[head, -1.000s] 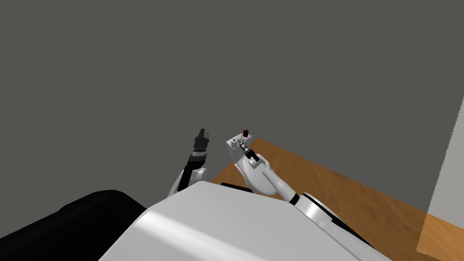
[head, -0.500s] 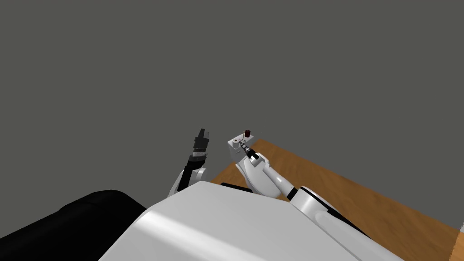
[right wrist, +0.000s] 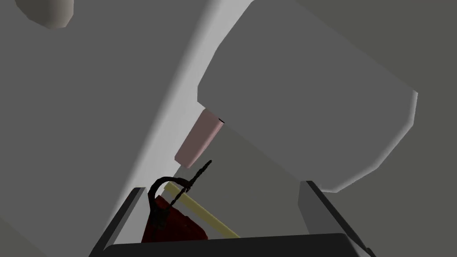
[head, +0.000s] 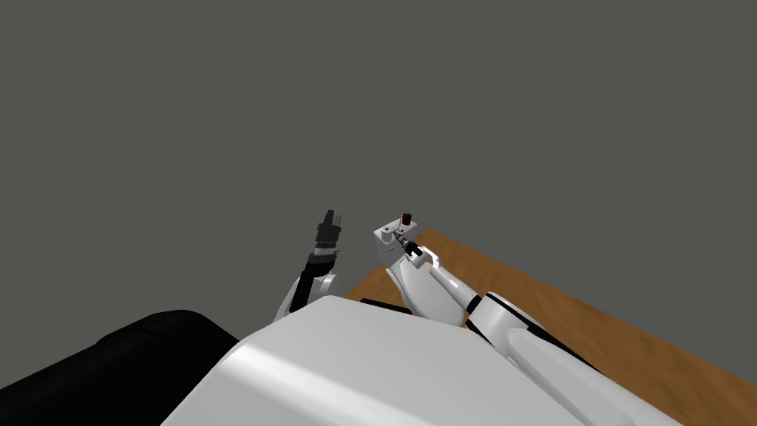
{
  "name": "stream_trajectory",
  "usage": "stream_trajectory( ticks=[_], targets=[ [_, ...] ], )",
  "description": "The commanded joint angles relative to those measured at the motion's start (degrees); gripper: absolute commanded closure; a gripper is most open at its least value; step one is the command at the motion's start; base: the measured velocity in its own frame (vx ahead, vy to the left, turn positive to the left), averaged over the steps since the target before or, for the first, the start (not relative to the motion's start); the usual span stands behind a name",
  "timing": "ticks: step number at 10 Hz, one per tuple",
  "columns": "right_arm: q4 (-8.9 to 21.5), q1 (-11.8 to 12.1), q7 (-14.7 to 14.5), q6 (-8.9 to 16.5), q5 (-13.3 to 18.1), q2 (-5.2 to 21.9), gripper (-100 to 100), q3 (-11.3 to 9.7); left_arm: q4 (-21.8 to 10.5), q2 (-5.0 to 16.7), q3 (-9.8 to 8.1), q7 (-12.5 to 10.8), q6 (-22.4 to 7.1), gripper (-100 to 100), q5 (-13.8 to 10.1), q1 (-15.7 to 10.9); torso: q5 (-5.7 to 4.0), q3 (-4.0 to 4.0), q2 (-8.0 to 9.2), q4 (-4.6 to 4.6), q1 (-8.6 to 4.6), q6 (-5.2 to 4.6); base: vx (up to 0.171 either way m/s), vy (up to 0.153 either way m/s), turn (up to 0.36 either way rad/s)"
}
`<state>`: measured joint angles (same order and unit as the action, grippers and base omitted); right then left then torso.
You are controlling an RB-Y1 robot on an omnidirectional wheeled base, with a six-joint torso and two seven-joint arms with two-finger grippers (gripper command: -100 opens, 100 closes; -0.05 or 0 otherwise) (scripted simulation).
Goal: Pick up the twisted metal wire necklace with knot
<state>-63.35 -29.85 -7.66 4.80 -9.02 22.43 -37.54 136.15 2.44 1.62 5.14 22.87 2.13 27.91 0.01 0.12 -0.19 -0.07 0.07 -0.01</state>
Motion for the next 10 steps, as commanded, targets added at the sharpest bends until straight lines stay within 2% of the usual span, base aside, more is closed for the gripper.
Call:
stream_trajectory(
  ticks=[1, 2, 3, 5, 6, 10],
  targets=[
    [1.8, -0.3, -0.2, 0.4, 0.2, 0.2, -100, -0.2, 0.0, 0.0, 0.0, 0.0, 0.0, 0, 0.0, 0.0, 0.0, 0.0, 0.0, 0.0, 0.0, 0.0, 0.012, 0.004, 0.048],
    [3.7, -1.8, -0.3, 1.4, 0.2, 0.6, -100, -0.8, 0.0, 0.0, 0.0, 0.0, 0.0, 0, 0.0, 0.0, -0.01, 0.0, 0.01, -0.01, -0.01, -0.02, 0.013, 0.008, 0.077],
    [4.3, -1.8, -0.3, 1.4, 0.2, 0.6, -100, -0.8, 0.0, 0.0, 0.0, 0.0, 0.0, 0, 0.0, 0.0, 0.0, 0.0, 0.0, 0.0, 0.0, -0.01, 0.011, 0.005, 0.046],
    [8.2, -4.3, -0.6, 3.1, 0.1, 1.5, -100, -1.9, 0.0, 0.0, 0.0, 0.0, 0.0, 0, 0.0, 0.0, 0.0, 0.0, -0.01, 0.0, 0.01, 0.0, 0.016, 0.009, 0.12],
    [8.8, -4.3, -0.6, 3.1, 0.1, 1.5, -100, -1.9, 0.0, 0.0, 0.0, 0.0, 0.0, 0, 0.0, 0.0, 0.0, 0.02, -0.03, -0.01, 0.03, 0.0, 0.017, 0.007, 0.032],
    [14.9, -7.4, -0.9, 5.4, 0.0, 2.6, -100, -3.6, 0.0, 0.0, 0.0, 0.0, 0.0, 0, 0.0, 0.0, 0.01, 0.04, -0.05, -0.02, 0.03, -0.03, 0.021, 0.013, 0.078]
  ],
)
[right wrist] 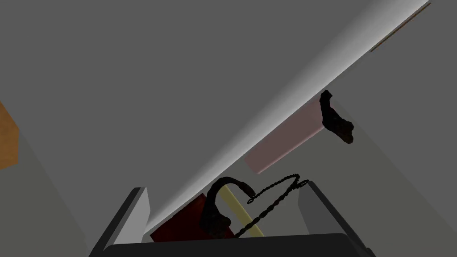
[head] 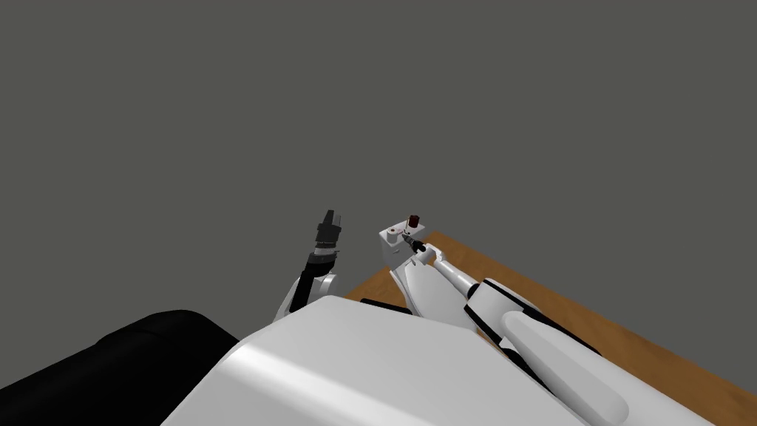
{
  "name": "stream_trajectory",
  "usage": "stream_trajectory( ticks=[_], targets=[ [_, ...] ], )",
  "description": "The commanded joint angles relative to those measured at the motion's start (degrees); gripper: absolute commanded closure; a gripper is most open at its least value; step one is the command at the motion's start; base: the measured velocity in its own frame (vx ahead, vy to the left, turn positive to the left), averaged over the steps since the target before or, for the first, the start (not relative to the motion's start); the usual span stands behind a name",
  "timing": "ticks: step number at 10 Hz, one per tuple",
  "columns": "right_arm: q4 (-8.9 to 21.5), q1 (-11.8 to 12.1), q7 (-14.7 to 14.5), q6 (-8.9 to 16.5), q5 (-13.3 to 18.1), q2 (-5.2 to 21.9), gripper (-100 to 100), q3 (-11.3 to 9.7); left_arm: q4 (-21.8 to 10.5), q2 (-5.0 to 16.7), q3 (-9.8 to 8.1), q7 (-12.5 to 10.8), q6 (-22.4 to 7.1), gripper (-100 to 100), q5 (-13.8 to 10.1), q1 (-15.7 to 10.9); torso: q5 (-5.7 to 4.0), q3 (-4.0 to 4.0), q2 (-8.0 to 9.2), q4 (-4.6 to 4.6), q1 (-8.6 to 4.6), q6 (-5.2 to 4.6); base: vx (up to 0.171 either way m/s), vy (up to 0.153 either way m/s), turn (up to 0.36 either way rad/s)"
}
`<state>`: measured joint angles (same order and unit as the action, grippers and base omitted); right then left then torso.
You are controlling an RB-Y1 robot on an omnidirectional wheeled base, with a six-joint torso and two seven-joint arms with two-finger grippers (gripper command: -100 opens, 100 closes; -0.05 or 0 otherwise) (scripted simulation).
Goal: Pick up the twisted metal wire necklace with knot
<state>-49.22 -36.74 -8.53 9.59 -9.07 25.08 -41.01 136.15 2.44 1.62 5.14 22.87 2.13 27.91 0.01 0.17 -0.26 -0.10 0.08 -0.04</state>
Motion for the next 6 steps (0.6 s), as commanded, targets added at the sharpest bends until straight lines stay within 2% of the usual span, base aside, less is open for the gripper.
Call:
stream_trajectory(
  ticks=[1, 2, 3, 4, 5, 6],
  targets=[
    [1.6, -0.7, -0.1, 1.0, 0.1, 0.0, -100, -0.4, 0.0, 0.0, 0.0, 0.0, 0.0, 0, 0.0, 0.0, 0.0, 0.0, 0.0, 0.0, 0.0, 0.0, 0.017, 0.006, 0.051],
    [0.7, -0.3, -0.1, 0.7, 0.2, 0.0, -100, -0.1, 0.0, 0.0, 0.0, 0.0, 0.0, 0, 0.0, 0.0, 0.0, 0.0, 0.0, 0.0, -0.02, 0.0, 0.007, 0.001, 0.007],
    [0.8, -0.3, -0.1, 0.9, 0.2, 0.0, 0, -0.1, 0.0, 0.0, 0.0, 0.0, 0.0, 0, 0.0, 0.0, -0.01, -0.02, 0.04, 0.01, -0.04, -0.01, 0.0, 0.0, 0.0],
    [0.8, -0.3, -0.1, 0.9, 0.2, 0.0, -100, -0.1, 0.0, 0.0, 0.0, 0.0, 0.0, 0, 0.0, 0.0, -0.01, -0.03, 0.06, 0.01, -0.05, -0.01, 0.0, 0.0, 0.0],
    [0.8, -0.3, -0.1, 0.9, 0.2, 0.0, 100, -0.1, 0.0, 0.0, 0.0, 0.0, 0.0, 0, 0.0, 0.0, -0.01, -0.04, 0.07, 0.01, -0.05, -0.01, 0.0, 0.0, 0.0],
    [0.8, -0.3, -0.1, 0.9, 0.2, 0.0, 100, -0.1, 0.0, 0.0, 0.0, 0.0, 0.0, 0, 0.0, 0.0, -0.01, -0.04, 0.08, 0.02, -0.05, -0.01, 0.0, 0.0, 0.0]
  ],
)
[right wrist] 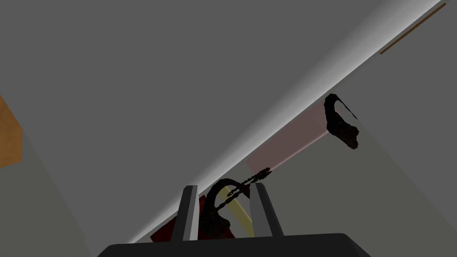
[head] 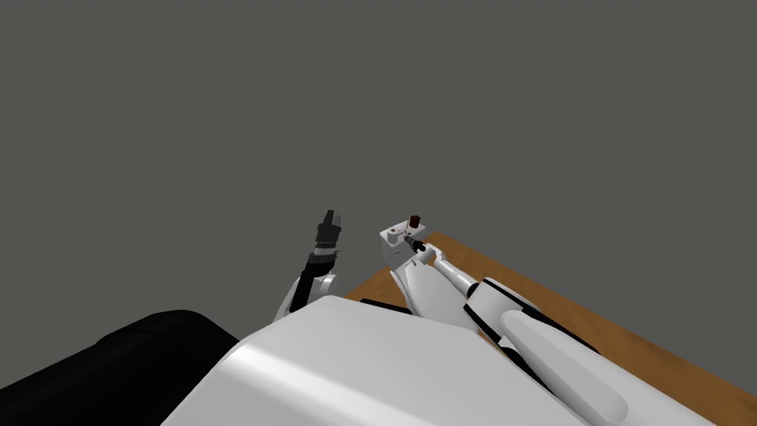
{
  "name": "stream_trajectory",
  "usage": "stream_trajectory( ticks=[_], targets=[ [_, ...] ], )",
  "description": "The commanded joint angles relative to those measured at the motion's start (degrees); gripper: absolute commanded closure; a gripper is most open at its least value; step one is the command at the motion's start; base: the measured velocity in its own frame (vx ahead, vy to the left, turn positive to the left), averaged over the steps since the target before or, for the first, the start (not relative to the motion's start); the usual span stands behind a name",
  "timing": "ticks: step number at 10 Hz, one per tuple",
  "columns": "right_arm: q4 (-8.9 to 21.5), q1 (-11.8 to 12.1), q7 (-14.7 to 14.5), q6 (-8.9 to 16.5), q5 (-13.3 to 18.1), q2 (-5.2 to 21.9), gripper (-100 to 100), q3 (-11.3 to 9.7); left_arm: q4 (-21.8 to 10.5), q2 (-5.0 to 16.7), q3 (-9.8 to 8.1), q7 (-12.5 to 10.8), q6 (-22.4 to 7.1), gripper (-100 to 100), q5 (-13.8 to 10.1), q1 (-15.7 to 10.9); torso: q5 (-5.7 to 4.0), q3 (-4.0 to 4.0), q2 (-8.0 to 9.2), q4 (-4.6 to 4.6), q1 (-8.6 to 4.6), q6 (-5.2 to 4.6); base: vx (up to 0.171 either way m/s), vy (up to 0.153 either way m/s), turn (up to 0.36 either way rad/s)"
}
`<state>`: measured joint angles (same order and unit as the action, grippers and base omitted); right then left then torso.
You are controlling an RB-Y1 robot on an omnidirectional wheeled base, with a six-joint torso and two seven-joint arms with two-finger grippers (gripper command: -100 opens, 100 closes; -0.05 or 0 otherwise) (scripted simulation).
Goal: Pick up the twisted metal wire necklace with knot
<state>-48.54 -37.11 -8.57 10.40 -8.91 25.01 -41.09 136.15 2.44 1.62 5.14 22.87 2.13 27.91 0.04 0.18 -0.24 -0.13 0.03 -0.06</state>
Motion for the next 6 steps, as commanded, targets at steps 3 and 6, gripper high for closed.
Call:
stream_trajectory(
  ticks=[3, 6],
  targets=[
    [0.0, 0.0, 0.0, 0.0, 0.0, 0.0, 100, 0.0, 0.0, 0.0, 0.0, 0.0, 0.0, 0, 0.0, 0.0, 0.01, 0.05, -0.06, -0.03, 0.01, -0.01, 0.0, 0.0, 0.0],
    [0.0, 0.0, 0.0, -0.1, 0.0, 0.0, 0, 0.0, 0.0, 0.0, 0.0, 0.0, 0.0, 0, 0.0, 0.0, 0.03, 0.06, -0.08, -0.04, 0.02, -0.01, 0.0, 0.0, 0.0]
  ],
)
